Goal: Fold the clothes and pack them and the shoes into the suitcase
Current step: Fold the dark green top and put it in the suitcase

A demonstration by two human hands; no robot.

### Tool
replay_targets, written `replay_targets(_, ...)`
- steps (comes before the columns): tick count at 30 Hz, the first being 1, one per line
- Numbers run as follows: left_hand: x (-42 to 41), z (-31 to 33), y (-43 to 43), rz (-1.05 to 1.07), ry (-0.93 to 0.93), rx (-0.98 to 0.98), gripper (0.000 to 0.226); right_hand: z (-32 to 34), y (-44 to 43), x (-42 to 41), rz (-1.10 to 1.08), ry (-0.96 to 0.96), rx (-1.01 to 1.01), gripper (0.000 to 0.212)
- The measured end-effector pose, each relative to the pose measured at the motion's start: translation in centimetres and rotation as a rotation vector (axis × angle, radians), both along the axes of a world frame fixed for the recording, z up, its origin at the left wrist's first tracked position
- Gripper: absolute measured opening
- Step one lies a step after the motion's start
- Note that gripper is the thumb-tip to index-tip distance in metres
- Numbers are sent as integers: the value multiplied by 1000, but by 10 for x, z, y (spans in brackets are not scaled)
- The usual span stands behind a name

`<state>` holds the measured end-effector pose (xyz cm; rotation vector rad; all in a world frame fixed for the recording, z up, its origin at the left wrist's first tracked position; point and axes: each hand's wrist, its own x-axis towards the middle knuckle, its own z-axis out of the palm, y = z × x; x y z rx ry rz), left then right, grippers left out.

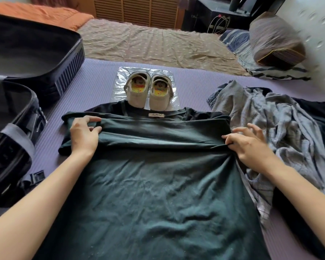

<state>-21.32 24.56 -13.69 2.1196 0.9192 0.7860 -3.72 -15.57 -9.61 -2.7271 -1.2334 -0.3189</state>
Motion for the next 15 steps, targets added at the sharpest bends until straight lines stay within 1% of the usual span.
replay_targets(1,-1,0,-2,-9,22,14,24,-2,0,-2,3,-14,-38,8)
replay_targets(3,-3,1,-10,-33,80,83,23,0,4,-8,-10,-9,-76,26)
replay_targets(5,-5,1,-16,-38,128,220,22,7,16,-15,-32,8,1,42)
replay_targets(7,-6,3,-22,-55,120,410,21,10,36,-19,-28,4,101,52)
replay_targets(8,-5,4,-26,-84,105,465,23,11,47,-19,-35,47,132,57)
replay_targets(10,-1,4,-35,-210,111,510,32,6,68,-20,-67,221,113,60)
replay_targets(11,0,1,-38,-294,158,530,39,-1,75,-19,-90,291,51,63)
replay_targets(12,1,-3,-39,-373,248,533,45,-9,79,-17,-124,324,-44,66)
replay_targets(13,1,-7,-38,-429,373,509,52,-18,80,-15,-167,327,-145,69)
replay_targets(15,-1,-17,-33,-460,625,457,63,-32,76,-11,-240,294,-282,72)
